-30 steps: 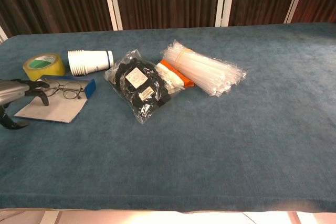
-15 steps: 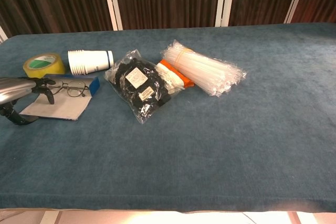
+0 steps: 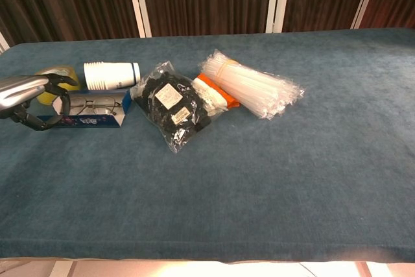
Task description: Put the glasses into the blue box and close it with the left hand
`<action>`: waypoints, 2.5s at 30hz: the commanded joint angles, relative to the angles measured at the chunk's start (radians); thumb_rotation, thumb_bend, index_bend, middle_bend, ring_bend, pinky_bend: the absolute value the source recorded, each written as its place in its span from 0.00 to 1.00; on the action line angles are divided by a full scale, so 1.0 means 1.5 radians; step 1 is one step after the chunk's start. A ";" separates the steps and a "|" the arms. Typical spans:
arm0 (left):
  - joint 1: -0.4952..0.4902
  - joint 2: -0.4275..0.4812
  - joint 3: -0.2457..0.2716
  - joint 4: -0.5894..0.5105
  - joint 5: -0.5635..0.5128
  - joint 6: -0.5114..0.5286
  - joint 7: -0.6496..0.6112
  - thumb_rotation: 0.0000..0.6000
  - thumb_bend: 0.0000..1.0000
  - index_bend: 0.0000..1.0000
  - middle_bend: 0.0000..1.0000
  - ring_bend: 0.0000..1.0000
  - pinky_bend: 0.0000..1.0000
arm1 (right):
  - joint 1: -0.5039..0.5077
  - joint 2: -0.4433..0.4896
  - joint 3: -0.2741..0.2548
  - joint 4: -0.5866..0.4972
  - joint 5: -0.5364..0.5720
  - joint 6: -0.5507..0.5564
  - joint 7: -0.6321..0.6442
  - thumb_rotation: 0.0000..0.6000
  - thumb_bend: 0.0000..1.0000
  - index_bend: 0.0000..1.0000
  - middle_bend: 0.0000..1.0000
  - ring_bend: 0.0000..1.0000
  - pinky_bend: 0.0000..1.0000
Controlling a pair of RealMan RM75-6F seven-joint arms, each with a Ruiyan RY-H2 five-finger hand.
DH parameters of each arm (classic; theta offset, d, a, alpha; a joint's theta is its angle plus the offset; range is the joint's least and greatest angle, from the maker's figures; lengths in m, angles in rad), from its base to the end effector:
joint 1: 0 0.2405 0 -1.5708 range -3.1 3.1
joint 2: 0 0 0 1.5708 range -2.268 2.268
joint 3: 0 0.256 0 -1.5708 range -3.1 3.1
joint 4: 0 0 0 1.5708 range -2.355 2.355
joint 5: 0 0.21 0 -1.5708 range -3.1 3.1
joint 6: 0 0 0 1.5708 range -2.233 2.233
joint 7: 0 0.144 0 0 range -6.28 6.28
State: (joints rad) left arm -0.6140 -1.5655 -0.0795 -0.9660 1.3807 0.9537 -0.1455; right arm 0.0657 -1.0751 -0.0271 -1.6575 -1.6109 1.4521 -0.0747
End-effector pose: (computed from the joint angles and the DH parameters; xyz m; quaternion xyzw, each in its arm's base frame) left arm -0.2847 0.3636 0.0240 -0.7148 -0.3869 -0.3318 0.4789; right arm -0.3024 -0.1569 0.1483 0.6572 -0.3770 0.3483 0.5520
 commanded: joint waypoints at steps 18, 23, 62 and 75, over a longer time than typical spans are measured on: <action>0.003 -0.051 0.016 0.097 0.057 0.051 -0.118 1.00 0.54 0.65 0.10 0.00 0.07 | 0.000 0.002 0.000 0.002 -0.001 0.001 0.006 1.00 0.27 0.00 0.00 0.00 0.00; 0.013 -0.036 0.021 0.076 0.066 0.075 -0.123 1.00 0.68 0.68 0.10 0.00 0.06 | 0.000 0.002 0.000 0.002 -0.001 0.000 0.005 1.00 0.27 0.00 0.00 0.00 0.00; -0.027 0.026 -0.021 -0.019 -0.010 -0.060 -0.199 1.00 0.67 0.67 0.10 0.00 0.05 | 0.000 0.008 0.001 -0.001 -0.001 0.003 0.019 1.00 0.27 0.00 0.00 0.00 0.00; -0.048 -0.021 -0.037 0.008 -0.042 -0.089 -0.136 1.00 0.56 0.66 0.12 0.00 0.05 | -0.002 0.013 0.003 0.001 -0.002 0.008 0.031 1.00 0.27 0.00 0.00 0.00 0.00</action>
State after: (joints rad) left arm -0.6826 -1.5922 -0.1319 -0.9582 1.3229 0.8238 -0.3539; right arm 0.0631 -1.0563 -0.0229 -1.6568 -1.6130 1.4636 -0.0298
